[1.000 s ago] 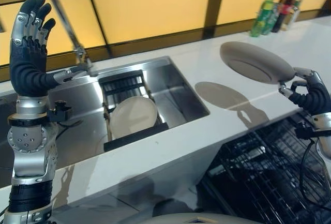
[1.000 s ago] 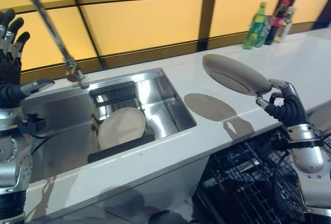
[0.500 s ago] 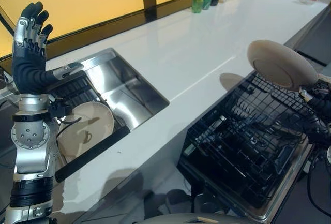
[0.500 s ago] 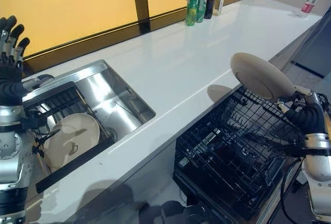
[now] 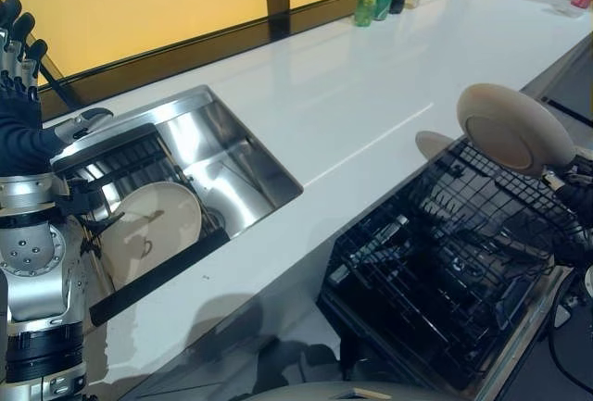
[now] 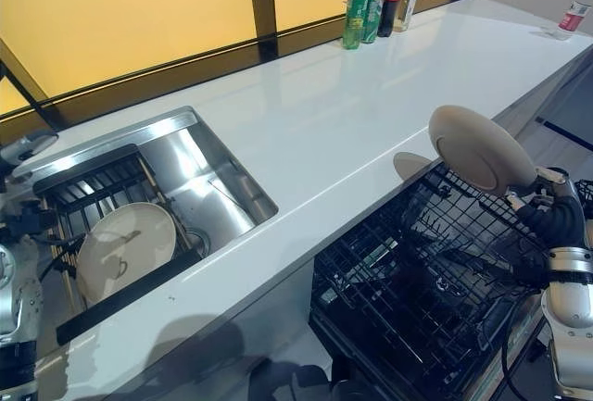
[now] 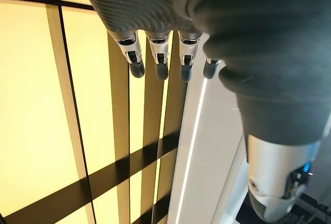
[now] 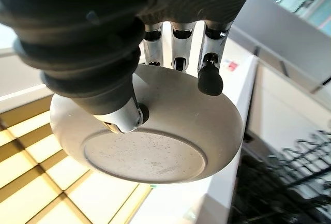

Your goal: Pick up plates and place into dishwasher.

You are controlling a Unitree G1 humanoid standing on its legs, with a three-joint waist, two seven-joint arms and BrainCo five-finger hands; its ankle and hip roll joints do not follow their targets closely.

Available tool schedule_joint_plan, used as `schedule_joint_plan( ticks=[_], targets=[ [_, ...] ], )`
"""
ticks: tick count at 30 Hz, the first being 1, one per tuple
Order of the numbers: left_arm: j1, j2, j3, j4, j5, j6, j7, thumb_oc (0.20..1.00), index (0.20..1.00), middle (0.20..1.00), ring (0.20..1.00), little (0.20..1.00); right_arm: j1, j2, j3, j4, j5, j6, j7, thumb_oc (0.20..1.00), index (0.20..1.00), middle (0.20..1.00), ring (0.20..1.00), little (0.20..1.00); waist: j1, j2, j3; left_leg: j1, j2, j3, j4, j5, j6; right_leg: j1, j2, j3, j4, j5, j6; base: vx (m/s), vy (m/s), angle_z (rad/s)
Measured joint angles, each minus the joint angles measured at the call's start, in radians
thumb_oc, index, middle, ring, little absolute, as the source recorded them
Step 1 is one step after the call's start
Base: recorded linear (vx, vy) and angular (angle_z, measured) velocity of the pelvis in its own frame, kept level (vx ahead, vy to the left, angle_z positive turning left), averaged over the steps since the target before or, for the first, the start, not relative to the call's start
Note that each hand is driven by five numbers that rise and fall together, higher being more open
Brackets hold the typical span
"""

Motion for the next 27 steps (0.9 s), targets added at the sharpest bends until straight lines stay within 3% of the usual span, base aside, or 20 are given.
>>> schedule_joint_plan(
  ticks=[13,21,27],
  targets=[
    [0.043,0.001,0.0,0.0,-0.003,-0.011,0.0,1.0,1.0,1.0,1.0,1.0,0.067,0.002,0.0,0.148,-0.027,0.139,0.016,0.2,0.2,0.2,0.2,0.2,-0.042,0.047,-0.041,-0.001,-0.02,0.01,-0.033,-0.003,0.005,-0.006,-0.015,0.017,-0.024,0.013,0.018,-0.04,-0.002,-0.03],
    [0.041,0.001,-0.003,0.001,-0.002,-0.009,0.001,1.0,1.0,1.0,1.0,1.0,0.065,0.003,0.015,0.159,0.044,0.195,0.202,0.2,0.2,0.2,0.2,0.2,-0.051,0.045,-0.044,0.002,-0.022,0.015,-0.041,0.001,-0.001,-0.01,-0.011,0.02,-0.024,0.018,0.013,-0.01,-0.004,-0.02],
    [0.04,0.001,-0.004,0.011,-0.002,-0.008,0.002,1.0,1.0,1.0,1.0,1.0,0.051,-0.004,0.089,0.198,0.086,0.205,0.353,0.2,0.2,0.2,0.2,0.2,-0.044,0.04,-0.046,0.001,-0.017,0.001,-0.041,0.001,-0.001,-0.001,-0.013,0.008,-0.024,0.018,0.013,0.01,-0.035,0.06]
  ],
)
